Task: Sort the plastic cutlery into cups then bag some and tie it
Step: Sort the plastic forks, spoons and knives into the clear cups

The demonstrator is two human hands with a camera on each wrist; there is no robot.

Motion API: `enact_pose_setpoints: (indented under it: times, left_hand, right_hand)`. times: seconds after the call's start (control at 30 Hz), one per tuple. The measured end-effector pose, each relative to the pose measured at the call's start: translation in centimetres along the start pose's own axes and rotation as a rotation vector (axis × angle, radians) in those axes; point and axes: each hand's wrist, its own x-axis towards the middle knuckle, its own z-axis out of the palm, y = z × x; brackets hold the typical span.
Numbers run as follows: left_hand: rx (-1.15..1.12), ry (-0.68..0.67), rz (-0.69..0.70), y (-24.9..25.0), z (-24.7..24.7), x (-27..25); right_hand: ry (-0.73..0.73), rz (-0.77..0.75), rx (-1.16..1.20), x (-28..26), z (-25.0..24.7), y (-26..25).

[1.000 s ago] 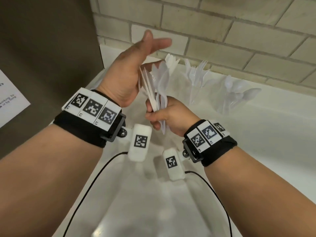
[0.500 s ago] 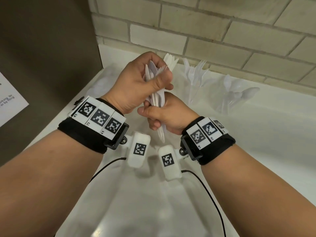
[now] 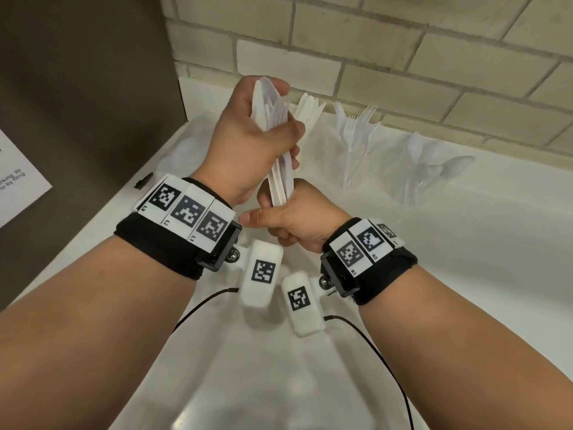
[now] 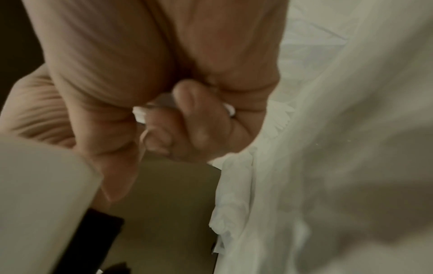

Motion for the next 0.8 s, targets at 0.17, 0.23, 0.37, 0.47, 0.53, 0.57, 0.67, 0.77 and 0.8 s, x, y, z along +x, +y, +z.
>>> enact_pose_setpoints:
  times: [0.17,0.23,0.37,0.47,0.53,0.57,0.67,0.77,0.8]
  left_hand:
    - [0.0,-0.213,-0.179,-0.6,-0.6,-0.4]
    - [0.127,-0.387,-0.271,-1.3,-1.0,-0.9]
    - [0.134,-0.48,-0.331,-1.4,-1.1,-1.7]
    - [-0.048,-0.248,-0.364,-1.2,-0.8,-1.9]
    - [-0.245,-0.022,-0.335,-1.7,-1.4,-1.3]
    - [-0.321,0.055,-0.325,-1.9,-2.0,-0.9]
    - [-0.24,0.069,-0.401,-2.9,-3.1,-0.8]
    - [-0.053,-0.07,-0.431,-3.5,-2.4,-1.7]
    - [-0.035,-0.103,-0.427,-3.4,-2.0,-1.9]
  right_hand:
    - [0.049,0.023,0.049,-0.4,-0.1,-0.6]
    - [0.022,0.02,0.038,-0.5,-0.2,-0.7]
    - [-0.021,0.009,-0.02,-0.6,0.2,-0.5]
    - [0.05,-0.03,-0.076,-0.4,0.0,-0.6]
    - [0.156,-0.022,-0.161,-0.3,-0.7,-1.1]
    - [0.234,-0.033,-0.193,-0.3,-1.1,-1.4]
    - [0.53,-0.178,-0.101,-0.2,-2.0,-2.5]
    - [0.547,-0.318,-0.123,0.3,-1.6,-3.7]
    - [0.501,-0.326,-0.17,0.4,-1.2,-4.0]
